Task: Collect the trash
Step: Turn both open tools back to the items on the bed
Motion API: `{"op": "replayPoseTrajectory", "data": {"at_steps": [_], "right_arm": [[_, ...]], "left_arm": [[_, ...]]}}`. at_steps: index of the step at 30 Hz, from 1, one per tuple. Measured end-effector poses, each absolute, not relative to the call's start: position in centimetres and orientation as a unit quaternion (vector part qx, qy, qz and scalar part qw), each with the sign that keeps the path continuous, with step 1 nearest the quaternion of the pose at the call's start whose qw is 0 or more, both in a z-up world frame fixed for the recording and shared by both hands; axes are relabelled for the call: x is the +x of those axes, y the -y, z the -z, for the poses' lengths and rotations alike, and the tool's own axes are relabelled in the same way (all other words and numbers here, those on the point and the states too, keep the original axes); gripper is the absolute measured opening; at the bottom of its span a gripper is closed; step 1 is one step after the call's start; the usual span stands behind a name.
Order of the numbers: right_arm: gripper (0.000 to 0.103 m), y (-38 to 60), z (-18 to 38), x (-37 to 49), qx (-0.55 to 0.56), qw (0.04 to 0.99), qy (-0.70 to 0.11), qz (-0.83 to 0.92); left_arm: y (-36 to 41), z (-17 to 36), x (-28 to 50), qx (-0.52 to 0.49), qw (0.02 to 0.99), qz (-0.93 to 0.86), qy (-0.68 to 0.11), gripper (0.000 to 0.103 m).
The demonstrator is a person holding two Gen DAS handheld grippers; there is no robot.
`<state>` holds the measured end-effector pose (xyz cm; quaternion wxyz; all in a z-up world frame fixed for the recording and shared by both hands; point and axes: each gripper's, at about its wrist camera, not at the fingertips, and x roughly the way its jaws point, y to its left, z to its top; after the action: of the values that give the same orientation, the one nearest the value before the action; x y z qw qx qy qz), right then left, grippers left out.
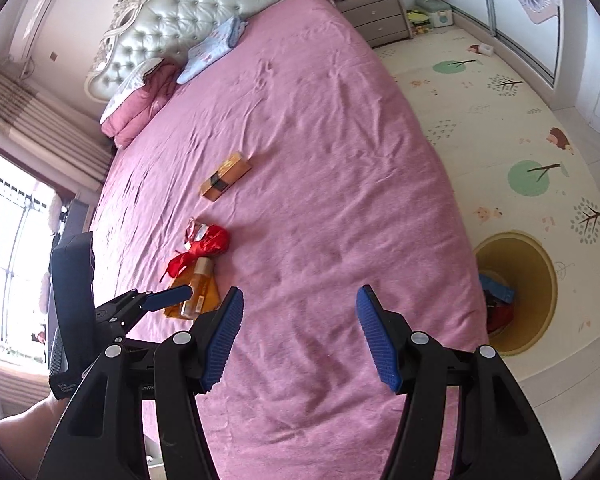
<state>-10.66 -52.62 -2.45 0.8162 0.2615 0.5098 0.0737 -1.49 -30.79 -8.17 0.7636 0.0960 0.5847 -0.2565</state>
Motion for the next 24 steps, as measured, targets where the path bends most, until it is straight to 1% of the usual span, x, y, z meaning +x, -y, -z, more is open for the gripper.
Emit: {"op": "replayPoseTrajectory", "data": {"at_steps": [6, 11, 19, 24], "right_arm": [[0.058, 45.1, 3.1, -8.5, 0.23, 0.805, -0.532, -0.124], [0.058, 39.8, 3.6, -6.9, 0.215, 0.797, -0.544, -0.149], [0.058, 33.6, 5.0, -4.1, 0.212, 0.786, -0.556, -0.165], [0.058, 31.5, 5.8, -1.8, 0.211, 0.784, -0.56, -0.164]], "left_arm": [[22.3, 8.8, -1.4, 0.057, 0.774, 0.204, -0.596, 0.094], [16.5, 9.6, -1.3, 0.044, 0.783, 0.164, -0.599, 0.094], [10.3, 10.7, 1.0, 0.031, 0.782, 0.144, -0.606, 0.094], [8.7, 11.4, 2.5, 0.024, 0.779, 0.152, -0.608, 0.094]]}}
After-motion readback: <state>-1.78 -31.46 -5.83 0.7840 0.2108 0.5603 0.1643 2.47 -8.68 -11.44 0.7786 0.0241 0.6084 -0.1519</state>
